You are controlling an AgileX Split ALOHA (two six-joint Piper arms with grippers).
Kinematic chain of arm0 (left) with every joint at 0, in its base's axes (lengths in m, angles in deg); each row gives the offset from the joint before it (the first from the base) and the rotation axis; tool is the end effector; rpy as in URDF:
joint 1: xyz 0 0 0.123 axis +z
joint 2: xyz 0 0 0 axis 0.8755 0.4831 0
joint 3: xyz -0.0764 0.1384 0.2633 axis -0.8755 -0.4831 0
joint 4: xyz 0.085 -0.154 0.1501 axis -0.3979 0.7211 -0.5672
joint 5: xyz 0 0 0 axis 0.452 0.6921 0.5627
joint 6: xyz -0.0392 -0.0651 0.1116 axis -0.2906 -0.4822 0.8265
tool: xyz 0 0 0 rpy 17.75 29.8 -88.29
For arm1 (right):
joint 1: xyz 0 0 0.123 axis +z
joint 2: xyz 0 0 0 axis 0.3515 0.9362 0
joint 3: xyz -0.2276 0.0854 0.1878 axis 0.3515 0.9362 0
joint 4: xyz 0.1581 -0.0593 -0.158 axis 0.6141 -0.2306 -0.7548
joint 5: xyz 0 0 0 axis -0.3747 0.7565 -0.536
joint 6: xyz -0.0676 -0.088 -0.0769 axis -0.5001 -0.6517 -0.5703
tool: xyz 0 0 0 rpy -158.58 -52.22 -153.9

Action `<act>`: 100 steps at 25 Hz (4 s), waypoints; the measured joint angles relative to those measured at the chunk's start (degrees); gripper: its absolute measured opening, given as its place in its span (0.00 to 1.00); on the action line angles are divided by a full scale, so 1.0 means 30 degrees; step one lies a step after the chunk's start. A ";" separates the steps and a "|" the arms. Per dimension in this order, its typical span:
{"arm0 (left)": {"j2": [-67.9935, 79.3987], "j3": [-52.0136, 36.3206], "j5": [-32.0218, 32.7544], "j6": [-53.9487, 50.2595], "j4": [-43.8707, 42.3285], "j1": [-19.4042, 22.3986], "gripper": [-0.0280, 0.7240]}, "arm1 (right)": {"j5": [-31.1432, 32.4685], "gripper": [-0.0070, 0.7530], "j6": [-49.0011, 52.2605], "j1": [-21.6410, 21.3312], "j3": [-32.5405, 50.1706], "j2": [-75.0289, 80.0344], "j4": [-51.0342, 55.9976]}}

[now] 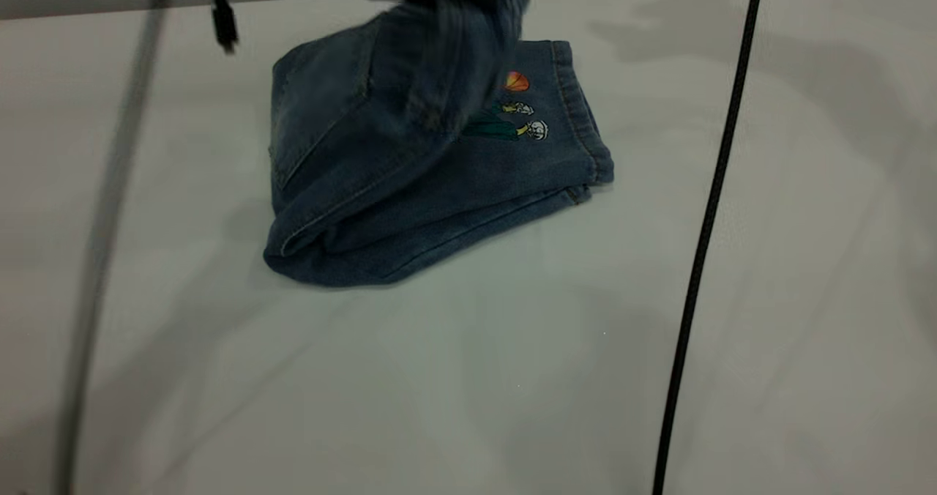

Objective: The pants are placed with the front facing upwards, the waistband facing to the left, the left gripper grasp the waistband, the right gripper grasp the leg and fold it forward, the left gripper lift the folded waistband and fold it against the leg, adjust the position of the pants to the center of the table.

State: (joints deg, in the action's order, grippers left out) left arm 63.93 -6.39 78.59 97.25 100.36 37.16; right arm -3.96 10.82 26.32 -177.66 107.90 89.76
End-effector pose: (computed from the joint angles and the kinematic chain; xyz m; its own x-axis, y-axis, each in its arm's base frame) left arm 0.3734 -0.2337 0.1672 -0.8834 0.1325 -0.4495 0.3778 0.7689 -0.5159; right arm 0.5297 0.1264 0.3192 -0.7034 -0.0817 -0.7061 -0.4696 0.7992 0.3752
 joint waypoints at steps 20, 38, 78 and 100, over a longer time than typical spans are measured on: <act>0.0985 0.0020 -0.0148 0.1523 -0.3402 0.0023 0.82 | -0.0043 0.64 0.0135 0.0000 0.1810 -0.3142 0.0382; -0.9652 0.0020 0.3770 0.1338 -0.8010 0.5118 0.82 | -0.0146 0.64 -0.1590 0.1927 0.7626 -0.3855 0.0236; -1.6547 0.0002 0.5451 -0.0161 -0.7359 0.6042 0.77 | -0.4460 0.64 0.6367 1.0843 1.3114 0.2514 -1.1655; -1.6807 0.0002 0.5873 -0.0069 -0.6993 0.6042 0.77 | -0.0671 0.62 0.9443 1.0861 1.2930 -0.0725 -1.2296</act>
State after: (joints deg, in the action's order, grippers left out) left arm 13.51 -6.39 96.21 97.05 79.38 55.29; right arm -5.97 39.15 58.91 -138.88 105.73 52.87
